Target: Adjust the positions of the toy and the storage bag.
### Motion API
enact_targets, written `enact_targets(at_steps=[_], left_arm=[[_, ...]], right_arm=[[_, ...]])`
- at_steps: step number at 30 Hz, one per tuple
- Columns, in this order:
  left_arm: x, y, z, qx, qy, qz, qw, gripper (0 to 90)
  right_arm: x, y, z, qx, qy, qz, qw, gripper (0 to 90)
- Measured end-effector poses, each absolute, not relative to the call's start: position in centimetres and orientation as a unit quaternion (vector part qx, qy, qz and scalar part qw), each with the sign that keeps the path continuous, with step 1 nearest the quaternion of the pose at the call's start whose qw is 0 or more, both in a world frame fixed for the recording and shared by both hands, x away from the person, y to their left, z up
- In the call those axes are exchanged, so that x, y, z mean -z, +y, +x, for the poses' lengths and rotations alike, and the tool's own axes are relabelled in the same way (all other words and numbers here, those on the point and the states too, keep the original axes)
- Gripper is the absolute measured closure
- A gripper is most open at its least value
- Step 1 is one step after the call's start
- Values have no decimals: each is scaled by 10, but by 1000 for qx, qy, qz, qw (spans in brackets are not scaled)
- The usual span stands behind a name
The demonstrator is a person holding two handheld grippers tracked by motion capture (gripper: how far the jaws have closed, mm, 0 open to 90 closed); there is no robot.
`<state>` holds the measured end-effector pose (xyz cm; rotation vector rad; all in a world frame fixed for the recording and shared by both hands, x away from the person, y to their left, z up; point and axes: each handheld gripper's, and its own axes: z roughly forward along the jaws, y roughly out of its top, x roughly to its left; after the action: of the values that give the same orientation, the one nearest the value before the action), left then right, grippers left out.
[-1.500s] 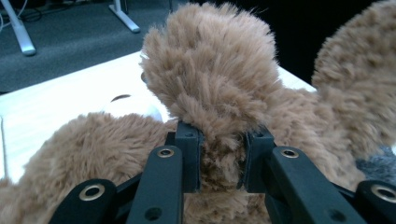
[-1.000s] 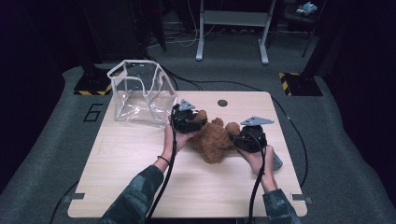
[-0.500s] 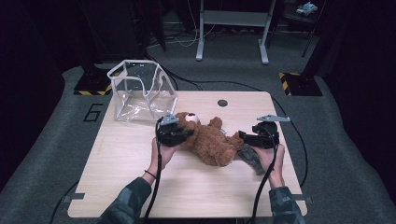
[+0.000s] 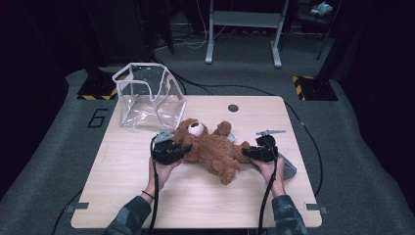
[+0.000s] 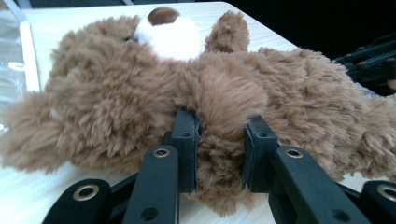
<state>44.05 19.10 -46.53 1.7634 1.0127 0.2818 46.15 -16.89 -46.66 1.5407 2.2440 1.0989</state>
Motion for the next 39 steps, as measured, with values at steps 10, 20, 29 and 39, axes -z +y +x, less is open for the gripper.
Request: enact_targets(at_steps=[10,20,29,39], left_arm=[[472,202,437,-113,432,730,517,717],[486,217,433,-92,456,727,505,724],[494,222,430,-87,468,726,497,590],[499,222,431,-84,462,722,509,731]], right_arm=[[450,-169,449,-372,760,516,132,693],[433,-166,457,-392,757,506,128,425],[412,-112,488,-379,794,455,136,188],[425,-77,525,-341,812,458,122,398]])
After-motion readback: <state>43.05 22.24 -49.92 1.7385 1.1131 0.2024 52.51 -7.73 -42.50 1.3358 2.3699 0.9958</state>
